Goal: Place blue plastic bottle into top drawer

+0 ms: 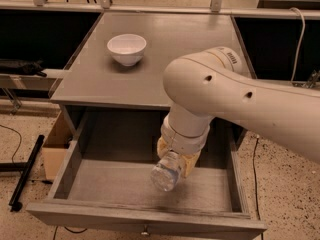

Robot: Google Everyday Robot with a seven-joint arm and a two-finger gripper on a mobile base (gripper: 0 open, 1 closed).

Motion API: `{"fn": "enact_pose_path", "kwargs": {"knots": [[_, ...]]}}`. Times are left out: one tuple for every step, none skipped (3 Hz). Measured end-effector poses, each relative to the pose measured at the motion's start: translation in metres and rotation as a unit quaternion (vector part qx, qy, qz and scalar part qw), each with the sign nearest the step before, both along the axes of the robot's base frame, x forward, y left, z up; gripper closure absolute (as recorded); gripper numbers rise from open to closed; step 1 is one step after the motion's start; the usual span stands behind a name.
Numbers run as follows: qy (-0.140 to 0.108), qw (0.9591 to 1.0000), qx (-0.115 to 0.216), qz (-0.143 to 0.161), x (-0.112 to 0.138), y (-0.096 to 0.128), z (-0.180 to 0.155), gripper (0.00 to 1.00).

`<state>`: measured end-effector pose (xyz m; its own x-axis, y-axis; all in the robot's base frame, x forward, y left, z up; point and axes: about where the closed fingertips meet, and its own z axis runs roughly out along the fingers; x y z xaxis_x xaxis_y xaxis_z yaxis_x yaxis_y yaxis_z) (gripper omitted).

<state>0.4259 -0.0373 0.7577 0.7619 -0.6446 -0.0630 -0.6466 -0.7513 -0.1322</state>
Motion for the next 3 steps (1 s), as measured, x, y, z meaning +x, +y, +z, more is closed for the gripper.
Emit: {"fn": "enact_pose_path", "kwargs": {"knots": [[0.013, 0.9999, 0.001, 0.007, 0.005, 0.013, -0.014, 1.00], [0.042, 0.9989, 0.006, 0.019, 0.009, 0.041, -0.052, 1.00], [0.067, 0.9973, 0.015, 0.024, 0.024, 0.058, -0.078, 1.00]]}}
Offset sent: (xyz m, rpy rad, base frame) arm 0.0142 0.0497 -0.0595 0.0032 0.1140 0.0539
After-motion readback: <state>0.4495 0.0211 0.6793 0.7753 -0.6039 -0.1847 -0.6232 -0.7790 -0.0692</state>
